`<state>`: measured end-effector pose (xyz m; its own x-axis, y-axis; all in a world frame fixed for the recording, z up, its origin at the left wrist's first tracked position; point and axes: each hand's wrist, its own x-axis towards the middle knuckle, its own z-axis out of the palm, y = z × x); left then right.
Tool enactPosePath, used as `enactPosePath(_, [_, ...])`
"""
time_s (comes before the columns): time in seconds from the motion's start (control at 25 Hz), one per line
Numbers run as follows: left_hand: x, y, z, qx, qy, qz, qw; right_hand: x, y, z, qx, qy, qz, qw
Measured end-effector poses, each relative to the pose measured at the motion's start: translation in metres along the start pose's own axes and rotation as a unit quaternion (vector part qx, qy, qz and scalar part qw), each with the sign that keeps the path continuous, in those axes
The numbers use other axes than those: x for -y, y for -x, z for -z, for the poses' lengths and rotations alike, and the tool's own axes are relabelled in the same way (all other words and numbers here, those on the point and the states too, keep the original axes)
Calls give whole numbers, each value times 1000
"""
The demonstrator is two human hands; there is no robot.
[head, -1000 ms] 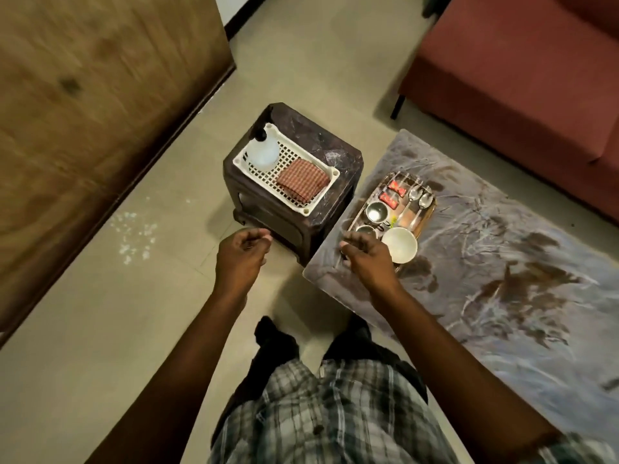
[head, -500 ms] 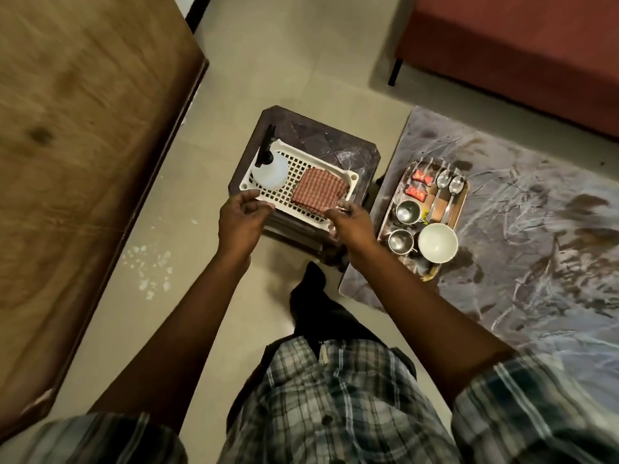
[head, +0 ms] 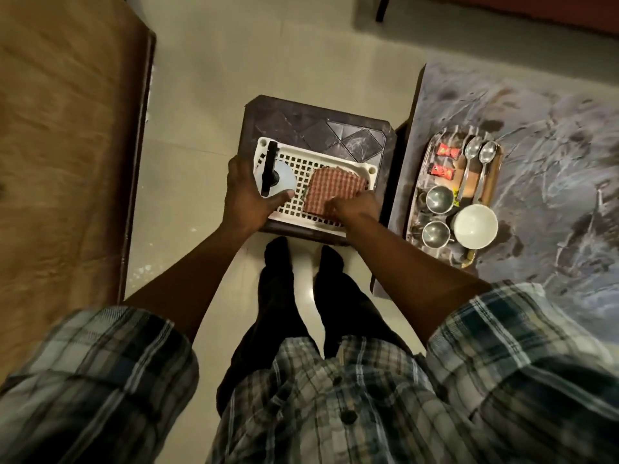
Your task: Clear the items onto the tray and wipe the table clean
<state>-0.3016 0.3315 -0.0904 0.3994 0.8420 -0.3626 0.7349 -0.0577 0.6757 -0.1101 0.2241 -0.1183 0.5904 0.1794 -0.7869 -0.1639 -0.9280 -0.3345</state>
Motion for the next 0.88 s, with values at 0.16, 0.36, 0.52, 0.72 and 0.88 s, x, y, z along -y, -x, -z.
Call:
enactPosePath(0.16, [2,-26,-4,41,8,-84,996,9,6,-21,-72,43,-31,996])
enactPosePath(0.36, [-1,-35,-5,38,19,-125,991,15,13,-15,-43,-118,-45,991])
enactPosePath(0.52, [-23,-30,4,54,43,-134,989,20,38,17,51,-337,-47,939])
enactPosePath(0.72, [-66,1,30,70,47,-159,984,1,89,68,114,-543,-35,831])
enactPosePath(0.88, [-137,37,40,103,104,-203,968,-37,133,114,75,-642,-1,763])
